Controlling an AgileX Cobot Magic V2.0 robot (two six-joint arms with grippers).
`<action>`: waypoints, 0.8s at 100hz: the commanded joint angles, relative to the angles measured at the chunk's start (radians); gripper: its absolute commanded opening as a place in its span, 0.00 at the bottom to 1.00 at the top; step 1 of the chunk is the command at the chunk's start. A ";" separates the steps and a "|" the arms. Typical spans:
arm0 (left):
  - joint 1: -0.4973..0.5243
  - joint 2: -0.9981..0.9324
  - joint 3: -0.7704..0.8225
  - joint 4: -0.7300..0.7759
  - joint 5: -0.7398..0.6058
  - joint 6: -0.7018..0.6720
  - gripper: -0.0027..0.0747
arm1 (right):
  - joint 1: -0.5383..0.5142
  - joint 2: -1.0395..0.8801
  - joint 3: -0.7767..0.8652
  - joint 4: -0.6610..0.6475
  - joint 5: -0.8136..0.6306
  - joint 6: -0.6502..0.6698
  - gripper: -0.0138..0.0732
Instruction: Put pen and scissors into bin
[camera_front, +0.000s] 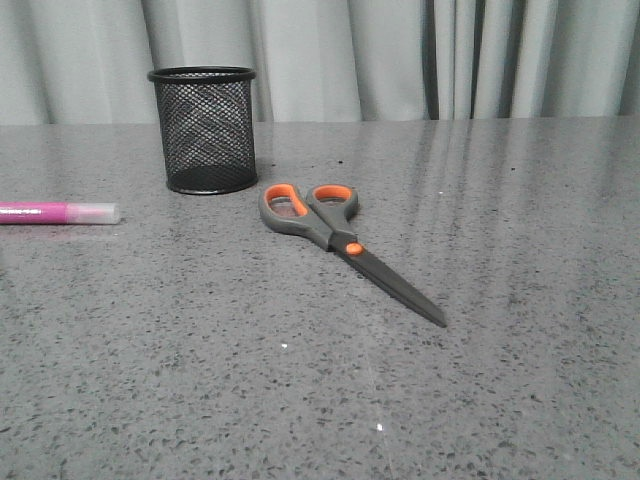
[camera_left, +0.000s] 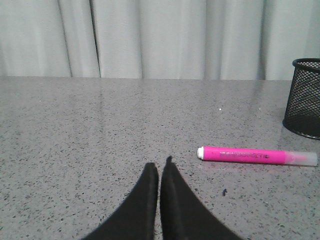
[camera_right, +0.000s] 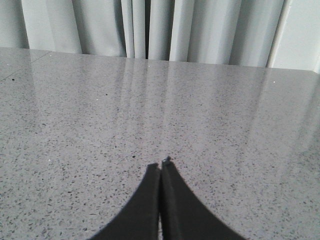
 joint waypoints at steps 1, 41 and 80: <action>-0.008 -0.033 0.046 -0.007 -0.072 -0.005 0.01 | -0.005 -0.019 0.013 -0.013 -0.075 0.000 0.07; -0.008 -0.033 0.046 -0.007 -0.072 -0.005 0.01 | -0.005 -0.019 0.013 -0.013 -0.075 0.000 0.07; -0.008 -0.033 0.046 -0.007 -0.072 -0.005 0.01 | -0.005 -0.019 0.013 -0.013 -0.093 0.000 0.07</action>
